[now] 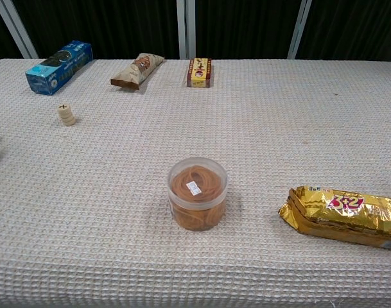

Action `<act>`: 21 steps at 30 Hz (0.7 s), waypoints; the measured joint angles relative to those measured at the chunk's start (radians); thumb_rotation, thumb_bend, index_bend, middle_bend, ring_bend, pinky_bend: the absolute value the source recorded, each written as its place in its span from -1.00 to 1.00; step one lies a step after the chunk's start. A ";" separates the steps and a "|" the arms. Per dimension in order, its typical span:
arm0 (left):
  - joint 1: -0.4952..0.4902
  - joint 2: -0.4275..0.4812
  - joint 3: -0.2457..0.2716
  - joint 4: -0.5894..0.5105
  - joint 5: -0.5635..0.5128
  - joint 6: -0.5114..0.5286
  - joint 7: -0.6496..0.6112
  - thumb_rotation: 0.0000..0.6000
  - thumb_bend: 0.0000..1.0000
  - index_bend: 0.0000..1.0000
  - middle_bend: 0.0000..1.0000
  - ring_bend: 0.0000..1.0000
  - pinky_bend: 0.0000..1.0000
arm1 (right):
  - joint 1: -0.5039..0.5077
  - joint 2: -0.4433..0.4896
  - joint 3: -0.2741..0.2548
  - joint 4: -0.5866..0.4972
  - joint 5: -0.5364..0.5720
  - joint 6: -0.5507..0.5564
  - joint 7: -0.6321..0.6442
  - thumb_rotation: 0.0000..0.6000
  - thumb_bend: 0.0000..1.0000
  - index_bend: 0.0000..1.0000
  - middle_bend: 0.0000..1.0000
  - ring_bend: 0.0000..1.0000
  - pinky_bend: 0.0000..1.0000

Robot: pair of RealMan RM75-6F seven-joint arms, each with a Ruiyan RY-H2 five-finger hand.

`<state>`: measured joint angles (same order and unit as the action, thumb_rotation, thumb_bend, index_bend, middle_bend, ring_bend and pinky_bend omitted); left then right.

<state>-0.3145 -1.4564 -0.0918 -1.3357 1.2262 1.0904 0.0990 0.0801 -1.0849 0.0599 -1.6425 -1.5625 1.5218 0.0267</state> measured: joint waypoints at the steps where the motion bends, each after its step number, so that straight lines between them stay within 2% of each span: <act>1: -0.003 0.009 -0.007 -0.011 0.004 0.005 -0.002 1.00 -0.11 0.03 -0.75 -0.84 -0.77 | 0.000 0.000 0.000 -0.001 0.000 0.000 -0.001 1.00 -0.49 -0.70 -0.51 -0.87 -0.74; 10: -0.095 0.063 -0.110 -0.091 0.013 0.002 -0.013 1.00 -0.09 0.03 -0.74 -0.84 -0.77 | 0.009 -0.001 0.002 -0.008 -0.004 -0.011 -0.010 1.00 -0.49 -0.70 -0.51 -0.87 -0.74; 15: -0.174 0.060 -0.154 -0.087 -0.035 -0.083 0.004 1.00 -0.09 0.01 -0.74 -0.84 -0.77 | 0.003 -0.002 0.000 -0.003 0.002 -0.006 -0.005 1.00 -0.49 -0.70 -0.51 -0.87 -0.73; 21: -0.277 0.002 -0.182 -0.006 -0.136 -0.190 0.065 1.00 -0.09 0.01 -0.74 -0.84 -0.77 | -0.005 -0.002 -0.001 0.007 0.012 -0.002 0.007 1.00 -0.49 -0.70 -0.51 -0.87 -0.73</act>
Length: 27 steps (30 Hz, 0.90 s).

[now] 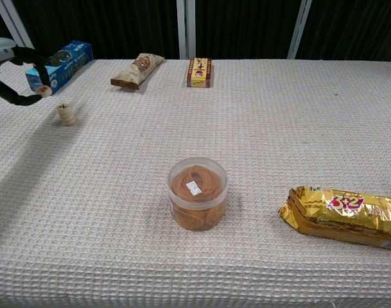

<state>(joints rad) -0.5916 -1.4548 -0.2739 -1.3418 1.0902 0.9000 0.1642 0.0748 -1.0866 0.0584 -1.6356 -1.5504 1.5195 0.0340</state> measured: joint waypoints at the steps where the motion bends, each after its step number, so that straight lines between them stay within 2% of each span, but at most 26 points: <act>1: -0.016 -0.013 -0.002 0.017 -0.018 -0.012 0.016 1.00 -0.09 0.01 -0.74 -0.84 -0.77 | -0.001 0.000 0.000 0.001 0.001 0.000 0.001 1.00 -0.49 -0.70 -0.51 -0.87 -0.73; 13: -0.090 -0.058 0.008 0.080 -0.161 -0.075 0.119 1.00 -0.10 -0.05 -0.74 -0.84 -0.77 | 0.000 -0.004 0.002 0.014 0.012 -0.010 0.014 1.00 -0.49 -0.70 -0.51 -0.87 -0.73; 27: -0.126 -0.065 0.027 0.094 -0.224 -0.086 0.144 1.00 -0.10 -0.07 -0.74 -0.84 -0.77 | -0.002 -0.006 0.001 0.021 0.018 -0.014 0.021 1.00 -0.49 -0.70 -0.51 -0.87 -0.73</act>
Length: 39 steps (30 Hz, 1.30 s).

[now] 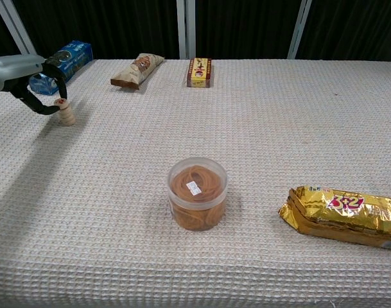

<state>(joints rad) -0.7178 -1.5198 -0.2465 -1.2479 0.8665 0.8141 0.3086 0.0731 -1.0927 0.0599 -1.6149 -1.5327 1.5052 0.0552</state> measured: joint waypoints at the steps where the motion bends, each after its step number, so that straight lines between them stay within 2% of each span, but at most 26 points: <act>1: -0.002 0.000 0.002 0.000 -0.004 0.000 0.001 1.00 -0.10 -0.07 -0.74 -0.84 -0.77 | 0.000 0.000 0.000 0.000 0.000 0.000 0.000 1.00 -0.49 -0.70 -0.51 -0.87 -0.73; 24: -0.023 0.008 0.029 -0.010 -0.040 0.010 0.013 1.00 -0.09 -0.24 -0.76 -0.84 -0.77 | -0.005 -0.001 0.002 0.006 0.004 0.003 0.007 1.00 -0.49 -0.70 -0.49 -0.87 -0.73; 32: 0.011 0.060 0.027 -0.088 -0.005 0.089 -0.012 1.00 -0.13 -0.37 -0.76 -0.84 -0.77 | -0.009 0.011 0.003 0.004 0.008 0.005 0.011 1.00 -0.49 -0.70 -0.49 -0.87 -0.73; 34: 0.039 0.093 0.028 -0.131 0.020 0.137 -0.031 1.00 -0.20 -0.39 -0.76 -0.84 -0.77 | -0.009 0.018 0.003 0.005 0.011 0.002 0.015 1.00 -0.49 -0.70 -0.49 -0.87 -0.74; 39: 0.133 0.172 0.046 -0.217 0.106 0.292 -0.076 1.00 -0.63 -0.43 -0.75 -0.84 -0.77 | -0.010 0.032 0.004 0.010 0.016 -0.002 0.045 1.00 -0.51 -0.70 -0.50 -0.87 -0.73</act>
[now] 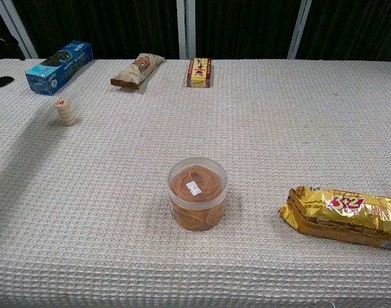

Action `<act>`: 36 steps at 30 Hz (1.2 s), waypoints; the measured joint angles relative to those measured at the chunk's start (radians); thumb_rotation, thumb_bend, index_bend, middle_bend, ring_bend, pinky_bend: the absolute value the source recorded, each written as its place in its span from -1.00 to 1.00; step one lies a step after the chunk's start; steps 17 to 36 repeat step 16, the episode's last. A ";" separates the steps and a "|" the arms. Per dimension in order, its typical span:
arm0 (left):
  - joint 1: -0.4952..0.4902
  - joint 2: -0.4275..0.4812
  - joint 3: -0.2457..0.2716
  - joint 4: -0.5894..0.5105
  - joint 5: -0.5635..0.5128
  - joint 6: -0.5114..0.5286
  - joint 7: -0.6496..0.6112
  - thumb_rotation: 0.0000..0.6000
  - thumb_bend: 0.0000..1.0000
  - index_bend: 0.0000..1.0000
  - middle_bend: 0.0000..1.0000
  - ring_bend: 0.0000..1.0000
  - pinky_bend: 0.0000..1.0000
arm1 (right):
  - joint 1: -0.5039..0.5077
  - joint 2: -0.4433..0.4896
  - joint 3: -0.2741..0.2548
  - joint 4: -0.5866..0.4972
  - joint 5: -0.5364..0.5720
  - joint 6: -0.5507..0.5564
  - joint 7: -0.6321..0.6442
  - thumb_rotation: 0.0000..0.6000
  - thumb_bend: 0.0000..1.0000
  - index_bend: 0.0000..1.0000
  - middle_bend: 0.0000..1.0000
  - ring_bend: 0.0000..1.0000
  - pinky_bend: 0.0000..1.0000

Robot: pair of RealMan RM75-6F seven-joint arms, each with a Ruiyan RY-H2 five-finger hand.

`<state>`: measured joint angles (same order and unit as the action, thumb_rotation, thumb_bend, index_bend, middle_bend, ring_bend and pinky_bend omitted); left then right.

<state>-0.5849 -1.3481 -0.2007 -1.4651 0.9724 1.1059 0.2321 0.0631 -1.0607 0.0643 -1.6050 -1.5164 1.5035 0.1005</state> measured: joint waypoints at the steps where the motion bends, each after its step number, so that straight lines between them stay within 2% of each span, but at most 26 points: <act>1: 0.031 0.022 0.009 -0.021 0.027 0.047 -0.013 1.00 -0.69 -0.44 -0.75 -0.84 -0.77 | -0.001 0.002 0.001 0.002 0.001 0.001 0.007 1.00 -0.53 -0.70 -0.50 -0.87 -0.73; 5: 0.152 0.100 0.053 -0.089 0.119 0.203 -0.060 1.00 -0.75 -0.45 -0.75 -0.84 -0.77 | -0.005 0.012 0.004 0.010 0.004 0.007 0.034 1.00 -0.64 -0.70 -0.52 -0.87 -0.74; 9: 0.285 0.167 0.122 -0.150 0.229 0.355 -0.101 1.00 -0.75 -0.45 -0.74 -0.84 -0.77 | -0.006 0.011 0.003 0.013 -0.005 0.010 0.034 1.00 -0.61 -0.70 -0.52 -0.87 -0.73; 12: 0.368 0.204 0.185 -0.193 0.304 0.431 -0.121 1.00 -0.74 -0.45 -0.74 -0.84 -0.77 | -0.003 0.007 0.001 0.012 -0.016 0.011 0.023 1.00 -0.56 -0.70 -0.52 -0.87 -0.74; 16: 0.449 0.217 0.228 -0.225 0.364 0.506 -0.140 1.00 -0.74 -0.45 -0.74 -0.84 -0.77 | 0.004 -0.002 -0.003 0.008 -0.033 0.010 0.008 1.00 -0.56 -0.70 -0.52 -0.87 -0.74; 36: 0.449 0.217 0.228 -0.225 0.364 0.506 -0.140 1.00 -0.74 -0.45 -0.74 -0.84 -0.77 | 0.004 -0.002 -0.003 0.008 -0.033 0.010 0.008 1.00 -0.56 -0.70 -0.52 -0.87 -0.74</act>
